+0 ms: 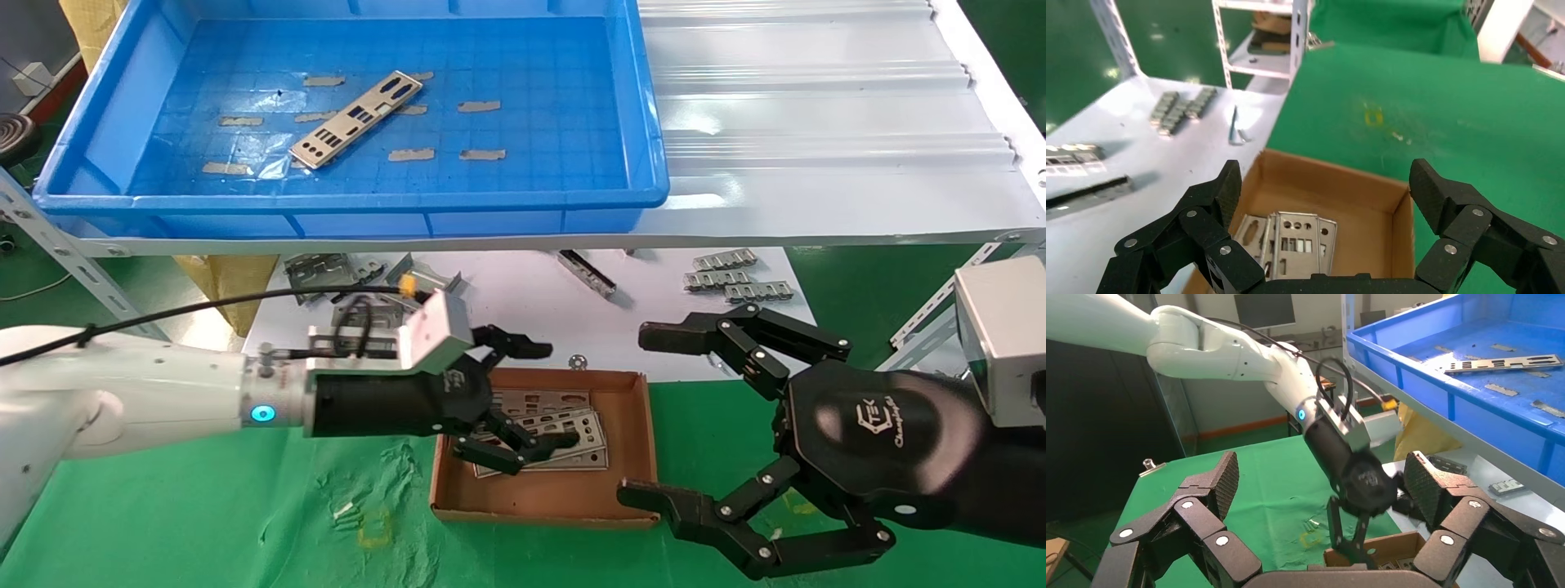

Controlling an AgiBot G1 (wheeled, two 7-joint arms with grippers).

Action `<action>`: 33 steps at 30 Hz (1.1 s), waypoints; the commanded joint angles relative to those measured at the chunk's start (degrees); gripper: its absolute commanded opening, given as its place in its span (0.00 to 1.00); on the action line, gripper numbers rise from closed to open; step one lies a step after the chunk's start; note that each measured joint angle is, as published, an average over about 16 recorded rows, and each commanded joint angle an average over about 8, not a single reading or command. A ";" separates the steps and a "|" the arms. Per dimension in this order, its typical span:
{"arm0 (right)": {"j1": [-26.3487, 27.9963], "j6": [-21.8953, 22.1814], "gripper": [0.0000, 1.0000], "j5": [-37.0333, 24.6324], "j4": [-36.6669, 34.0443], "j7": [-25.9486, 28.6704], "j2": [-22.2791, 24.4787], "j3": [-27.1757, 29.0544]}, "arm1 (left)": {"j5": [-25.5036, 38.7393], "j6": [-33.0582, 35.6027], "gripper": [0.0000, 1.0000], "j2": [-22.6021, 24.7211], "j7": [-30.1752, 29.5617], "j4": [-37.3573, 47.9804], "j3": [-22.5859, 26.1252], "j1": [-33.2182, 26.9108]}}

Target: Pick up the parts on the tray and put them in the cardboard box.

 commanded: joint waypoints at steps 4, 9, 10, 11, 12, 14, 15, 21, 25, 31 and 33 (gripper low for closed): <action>0.00 0.00 1.00 0.00 0.00 0.00 0.00 0.00 | -1.38 0.25 1.00 -3.22 -2.70 -5.32 -2.37 2.35; 0.00 0.00 1.00 0.00 0.00 0.00 0.00 0.00 | -2.81 0.50 1.00 -6.54 -5.50 -10.83 -4.82 4.77; 0.00 0.00 1.00 0.00 0.00 0.00 0.00 0.00 | -3.09 0.55 1.00 -7.18 -6.04 -11.89 -5.29 5.24; 0.00 0.00 1.00 0.00 0.00 0.00 0.00 0.00 | -3.37 0.60 1.00 -7.85 -6.60 -13.00 -5.78 5.73; 0.00 0.00 1.00 0.00 0.00 0.00 0.00 0.00 | -3.66 0.66 1.00 -8.52 -7.16 -14.11 -6.28 6.22; 0.00 0.00 1.00 0.00 0.00 0.00 0.00 0.00 | -4.23 0.76 1.00 -9.85 -8.28 -16.30 -7.25 7.18; 0.00 0.00 1.00 0.00 0.00 0.00 0.00 0.00 | -4.52 0.81 1.00 -10.52 -8.84 -17.41 -7.75 7.68; 0.00 0.00 1.00 0.00 0.00 0.00 0.00 0.00 | -6.23 1.12 1.00 -14.49 -12.18 -23.99 -10.68 10.58; 0.00 0.00 1.00 0.00 0.00 0.00 0.00 0.00 | -7.36 1.32 1.00 -17.12 -14.39 -28.34 -12.62 12.50; 0.00 0.00 1.00 0.00 0.00 0.00 0.00 0.00 | -9.06 1.63 1.00 -21.10 -17.73 -34.92 -15.54 15.40; 0.00 0.00 1.00 0.00 0.00 0.00 0.00 0.00 | -9.64 1.73 1.00 -22.44 -18.86 -37.14 -16.53 16.38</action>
